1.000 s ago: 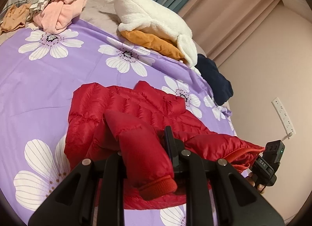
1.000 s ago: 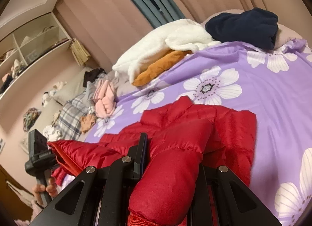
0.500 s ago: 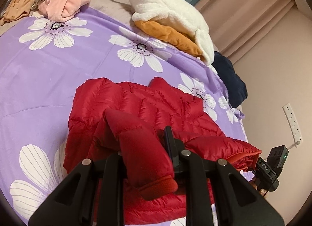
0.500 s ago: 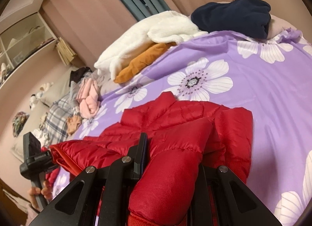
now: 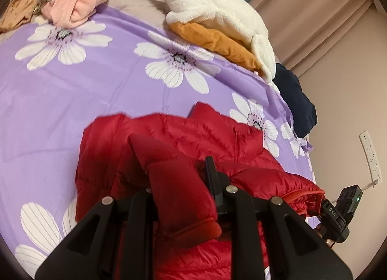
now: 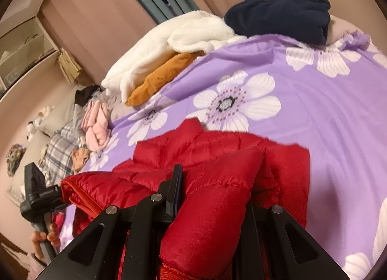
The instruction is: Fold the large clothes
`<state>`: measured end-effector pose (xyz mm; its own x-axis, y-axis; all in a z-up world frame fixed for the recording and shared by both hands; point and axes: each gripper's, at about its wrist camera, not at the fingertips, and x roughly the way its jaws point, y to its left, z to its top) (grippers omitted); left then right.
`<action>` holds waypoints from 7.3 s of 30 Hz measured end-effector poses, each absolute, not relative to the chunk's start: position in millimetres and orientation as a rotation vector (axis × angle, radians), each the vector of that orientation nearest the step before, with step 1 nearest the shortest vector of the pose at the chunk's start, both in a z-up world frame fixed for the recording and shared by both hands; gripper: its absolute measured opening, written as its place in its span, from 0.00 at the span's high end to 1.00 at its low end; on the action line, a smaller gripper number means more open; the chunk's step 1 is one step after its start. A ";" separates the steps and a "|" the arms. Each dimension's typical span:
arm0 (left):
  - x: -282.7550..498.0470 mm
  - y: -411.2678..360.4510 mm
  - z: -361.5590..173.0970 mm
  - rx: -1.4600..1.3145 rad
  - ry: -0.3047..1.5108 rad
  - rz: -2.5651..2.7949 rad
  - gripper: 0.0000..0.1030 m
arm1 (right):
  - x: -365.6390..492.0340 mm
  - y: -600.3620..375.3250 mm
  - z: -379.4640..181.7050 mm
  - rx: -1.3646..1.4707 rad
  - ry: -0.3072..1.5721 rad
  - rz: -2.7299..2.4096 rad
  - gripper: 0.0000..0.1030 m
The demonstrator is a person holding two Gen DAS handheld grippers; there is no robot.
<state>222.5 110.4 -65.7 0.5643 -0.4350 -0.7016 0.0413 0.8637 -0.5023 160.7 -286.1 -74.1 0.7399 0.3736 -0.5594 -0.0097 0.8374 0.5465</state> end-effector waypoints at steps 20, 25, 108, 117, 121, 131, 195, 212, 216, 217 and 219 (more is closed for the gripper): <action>274.5 99.4 -88.8 -0.397 0.982 -0.216 0.78 | 212.6 -292.4 -90.4 0.544 0.765 0.147 0.80; 279.4 98.0 -92.5 -0.382 0.984 -0.207 0.78 | 217.8 -293.0 -94.0 0.545 0.774 0.142 0.80; 144.0 46.6 -87.6 0.046 0.910 -0.206 0.43 | 126.5 -185.9 -90.9 0.009 0.794 0.140 0.33; 119.6 21.5 -97.1 0.129 0.883 -0.256 0.43 | 110.6 -163.3 -80.4 -0.029 0.723 0.218 0.33; 128.1 23.8 -114.6 0.126 0.920 -0.254 0.42 | 123.3 -159.9 -106.9 -0.018 0.800 0.217 0.33; 125.2 50.2 -103.4 -0.046 0.957 -0.254 0.42 | 121.8 -164.6 -108.2 0.030 0.835 0.229 0.33; 179.1 158.0 -147.9 -0.923 1.057 -0.264 0.26 | 148.4 -167.3 -104.9 0.237 0.822 0.229 0.33; 167.0 108.1 -72.1 -0.544 0.882 -0.281 0.60 | 155.1 -171.5 -120.3 0.280 0.854 0.224 0.36; 161.5 86.7 -51.7 -0.455 0.835 -0.310 0.60 | 155.2 -173.7 -121.8 0.294 0.855 0.224 0.36; 160.2 80.7 -47.2 -0.432 0.824 -0.320 0.60 | 154.7 -173.8 -122.0 0.297 0.855 0.224 0.36; 156.3 70.5 -40.0 -0.394 0.805 -0.335 0.60 | 154.6 -174.3 -122.7 0.302 0.855 0.224 0.36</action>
<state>156.3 70.5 -40.0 0.6479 -0.4326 -0.6269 0.1391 0.8765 -0.4609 154.6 -174.3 -122.7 0.6369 0.3132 -0.7045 -0.0731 0.9342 0.3492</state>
